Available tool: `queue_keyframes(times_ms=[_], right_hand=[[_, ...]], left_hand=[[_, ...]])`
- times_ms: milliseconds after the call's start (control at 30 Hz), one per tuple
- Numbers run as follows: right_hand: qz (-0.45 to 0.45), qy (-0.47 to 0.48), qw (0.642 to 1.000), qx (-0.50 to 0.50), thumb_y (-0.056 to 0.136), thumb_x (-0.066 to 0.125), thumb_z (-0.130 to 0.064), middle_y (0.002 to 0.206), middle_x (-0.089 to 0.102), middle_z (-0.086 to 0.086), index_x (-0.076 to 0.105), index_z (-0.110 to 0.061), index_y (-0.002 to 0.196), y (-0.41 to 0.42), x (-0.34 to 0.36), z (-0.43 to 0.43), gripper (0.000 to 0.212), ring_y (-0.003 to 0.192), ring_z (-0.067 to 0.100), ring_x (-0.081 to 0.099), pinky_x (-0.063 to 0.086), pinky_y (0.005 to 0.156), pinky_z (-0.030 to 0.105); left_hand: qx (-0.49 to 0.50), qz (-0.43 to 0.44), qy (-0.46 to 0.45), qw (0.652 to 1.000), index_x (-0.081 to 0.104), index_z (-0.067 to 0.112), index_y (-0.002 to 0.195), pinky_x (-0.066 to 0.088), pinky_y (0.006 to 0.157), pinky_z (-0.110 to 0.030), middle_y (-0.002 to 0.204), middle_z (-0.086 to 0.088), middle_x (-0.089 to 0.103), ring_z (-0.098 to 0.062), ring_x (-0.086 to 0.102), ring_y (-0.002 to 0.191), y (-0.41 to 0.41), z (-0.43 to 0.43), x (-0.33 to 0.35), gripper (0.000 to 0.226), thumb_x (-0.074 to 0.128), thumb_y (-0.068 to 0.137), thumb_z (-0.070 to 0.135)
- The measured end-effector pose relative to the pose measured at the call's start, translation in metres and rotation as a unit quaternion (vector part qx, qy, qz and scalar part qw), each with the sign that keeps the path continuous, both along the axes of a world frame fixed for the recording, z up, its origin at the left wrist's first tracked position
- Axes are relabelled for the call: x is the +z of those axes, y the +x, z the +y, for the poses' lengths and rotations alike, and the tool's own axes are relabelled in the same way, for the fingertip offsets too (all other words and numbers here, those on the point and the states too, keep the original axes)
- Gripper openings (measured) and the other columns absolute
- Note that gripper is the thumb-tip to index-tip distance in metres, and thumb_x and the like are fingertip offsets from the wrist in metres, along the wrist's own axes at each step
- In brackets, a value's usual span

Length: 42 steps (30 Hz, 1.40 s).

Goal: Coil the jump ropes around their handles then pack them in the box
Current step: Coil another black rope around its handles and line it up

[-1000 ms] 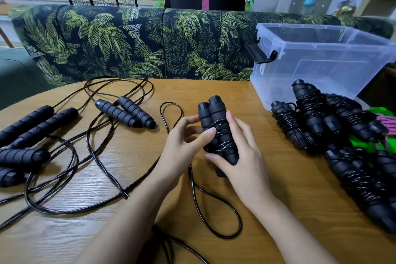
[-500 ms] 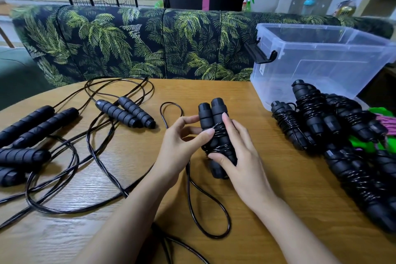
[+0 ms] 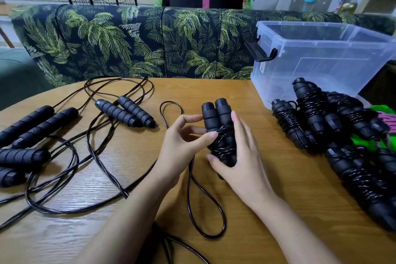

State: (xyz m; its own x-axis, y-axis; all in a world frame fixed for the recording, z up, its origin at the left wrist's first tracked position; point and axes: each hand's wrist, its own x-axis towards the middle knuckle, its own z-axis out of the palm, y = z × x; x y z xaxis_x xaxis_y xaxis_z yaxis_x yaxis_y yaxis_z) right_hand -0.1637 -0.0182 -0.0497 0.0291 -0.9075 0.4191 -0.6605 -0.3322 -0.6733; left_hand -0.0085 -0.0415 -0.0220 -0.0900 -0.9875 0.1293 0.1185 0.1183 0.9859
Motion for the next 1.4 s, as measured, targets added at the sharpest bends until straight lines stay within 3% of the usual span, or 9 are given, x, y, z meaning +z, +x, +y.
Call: queue_keyframes(times_ms=[133,333,533,633,767,967,1133,1267,1400], right_hand=[[0.081,-0.007,0.995,-0.061,0.066,0.076,-0.057,0.152,0.017,-0.014,0.012,-0.027,0.157,0.004,0.005,0.003,0.115,0.138,0.013,0.029,0.047,0.094,0.036],[0.045,0.001,0.999,-0.021,0.077,0.074,-0.049,0.155,0.029,-0.013,0.011,-0.032,0.157,0.001,0.003,0.002,0.103,0.136,0.015,0.041,0.051,0.092,0.036],[0.097,-0.019,0.994,-0.036,0.075,0.075,-0.050,0.159,0.020,-0.019,0.012,-0.035,0.156,0.001,0.004,0.003,0.104,0.140,0.012,0.036,0.051,0.085,0.036],[0.093,-0.023,0.994,-0.055,0.074,0.078,-0.044,0.157,0.027,-0.015,0.017,-0.032,0.156,-0.001,0.001,0.000,0.102,0.137,0.015,0.042,0.052,0.081,0.036],[0.041,-0.010,0.998,-0.044,0.077,0.076,-0.038,0.154,0.035,-0.012,0.020,-0.029,0.155,-0.006,0.000,-0.002,0.097,0.128,0.011,0.047,0.045,0.078,0.025],[-0.082,0.002,0.997,0.005,0.077,0.081,-0.016,0.144,0.033,-0.014,0.027,-0.025,0.153,-0.007,0.004,0.000,0.094,0.110,-0.030,0.034,0.032,0.082,-0.005],[-0.162,-0.022,0.986,0.027,0.076,0.075,-0.024,0.141,0.042,-0.012,0.035,-0.022,0.150,-0.005,0.007,0.000,0.083,0.130,-0.007,0.041,0.033,0.100,0.007],[-0.208,-0.024,0.975,0.078,0.078,0.072,-0.019,0.139,0.051,-0.009,0.040,-0.023,0.147,-0.001,0.011,0.005,0.077,0.132,0.010,0.047,0.039,0.107,0.023],[-0.258,0.011,0.959,0.115,0.078,0.071,-0.014,0.126,0.058,-0.027,0.042,-0.030,0.140,0.000,0.018,0.010,0.070,0.120,-0.001,0.054,0.042,0.094,0.012]], left_hand=[[0.012,-0.002,-0.006,1.000,0.059,0.013,0.114,0.055,0.082,-0.031,0.085,-0.006,0.074,-0.020,0.072,0.086,-0.001,0.000,-0.002,0.054,0.082,0.066,0.026],[0.010,0.002,-0.027,1.000,0.058,0.010,0.107,0.053,0.074,-0.025,0.077,-0.002,0.073,-0.015,0.071,0.079,0.001,0.000,0.001,0.051,0.083,0.064,0.022],[0.001,-0.014,-0.046,0.999,0.056,0.014,0.105,0.054,0.077,-0.032,0.077,-0.001,0.073,-0.016,0.070,0.076,-0.001,0.000,-0.001,0.051,0.084,0.062,0.022],[-0.015,-0.024,-0.051,0.998,0.058,0.016,0.109,0.056,0.080,-0.038,0.088,-0.009,0.074,-0.028,0.071,0.081,-0.002,-0.001,-0.004,0.055,0.089,0.064,0.018],[-0.035,-0.027,-0.060,0.997,0.063,0.021,0.116,0.057,0.079,-0.036,0.098,-0.012,0.072,-0.025,0.068,0.082,-0.001,-0.003,-0.005,0.050,0.083,0.071,0.011],[-0.059,-0.033,-0.070,0.995,0.065,0.027,0.122,0.055,0.082,-0.028,0.103,-0.003,0.074,-0.017,0.066,0.086,0.000,0.000,0.000,0.045,0.074,0.079,0.014],[-0.052,-0.026,-0.068,0.996,0.066,0.026,0.118,0.052,0.094,-0.048,0.104,-0.005,0.074,-0.028,0.067,0.092,0.003,-0.003,-0.001,0.040,0.076,0.082,0.011],[-0.036,0.010,-0.042,0.998,0.065,0.021,0.110,0.053,0.090,-0.040,0.100,-0.003,0.072,-0.020,0.064,0.090,0.005,-0.004,-0.001,0.037,0.075,0.075,0.013],[-0.060,0.025,-0.014,0.998,0.059,0.024,0.125,0.054,0.088,-0.032,0.117,-0.002,0.070,-0.019,0.067,0.102,0.008,-0.006,-0.002,0.054,0.074,0.075,0.014]])
